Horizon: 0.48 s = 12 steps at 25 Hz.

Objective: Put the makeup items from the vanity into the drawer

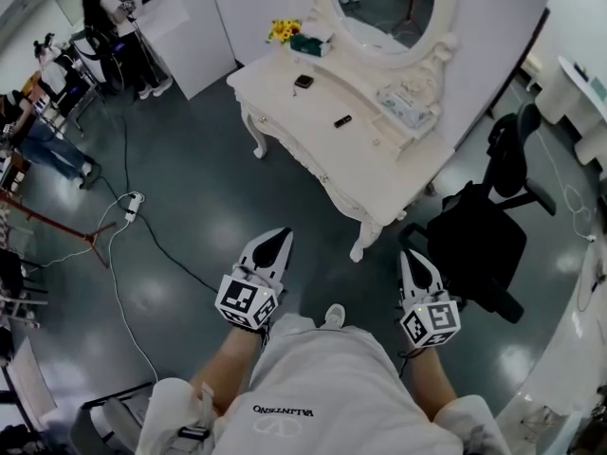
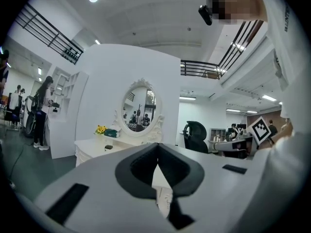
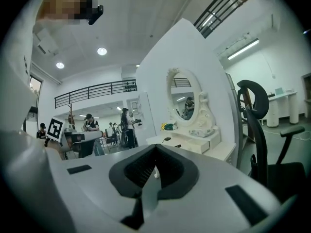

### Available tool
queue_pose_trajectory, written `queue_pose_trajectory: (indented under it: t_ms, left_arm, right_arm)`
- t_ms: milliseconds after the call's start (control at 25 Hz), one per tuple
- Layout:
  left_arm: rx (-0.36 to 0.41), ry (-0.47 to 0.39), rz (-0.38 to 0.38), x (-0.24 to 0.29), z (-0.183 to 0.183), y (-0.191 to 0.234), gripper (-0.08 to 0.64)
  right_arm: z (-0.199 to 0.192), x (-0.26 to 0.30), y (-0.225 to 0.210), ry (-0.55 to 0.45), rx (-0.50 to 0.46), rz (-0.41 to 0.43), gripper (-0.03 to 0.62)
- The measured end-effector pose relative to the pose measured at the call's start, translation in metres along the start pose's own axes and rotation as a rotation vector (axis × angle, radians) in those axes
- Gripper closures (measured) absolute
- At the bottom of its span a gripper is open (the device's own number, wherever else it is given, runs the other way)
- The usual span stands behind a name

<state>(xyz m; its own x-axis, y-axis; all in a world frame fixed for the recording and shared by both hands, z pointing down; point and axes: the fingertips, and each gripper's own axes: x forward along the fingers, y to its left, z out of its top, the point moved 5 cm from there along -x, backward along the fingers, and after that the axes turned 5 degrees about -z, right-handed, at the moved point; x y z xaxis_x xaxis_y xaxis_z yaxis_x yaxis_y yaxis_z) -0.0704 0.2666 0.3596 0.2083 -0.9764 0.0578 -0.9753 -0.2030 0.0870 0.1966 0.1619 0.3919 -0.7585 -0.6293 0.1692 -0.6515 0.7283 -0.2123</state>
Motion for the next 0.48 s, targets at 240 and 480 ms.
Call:
queue_pose_trajectory:
  t_ms: [240,480]
  left_arm:
    - [-0.007,0.007,-0.002,0.031,0.003,0.002,0.558]
    - [-0.013,0.019,-0.018,0.059,0.002,0.015,0.558]
  right_arm:
    - [0.000,0.018,-0.020,0.022,-0.001,0.008,0.581]
    - [0.001,0.038,-0.031,0.035,0.016,0.004,0.581]
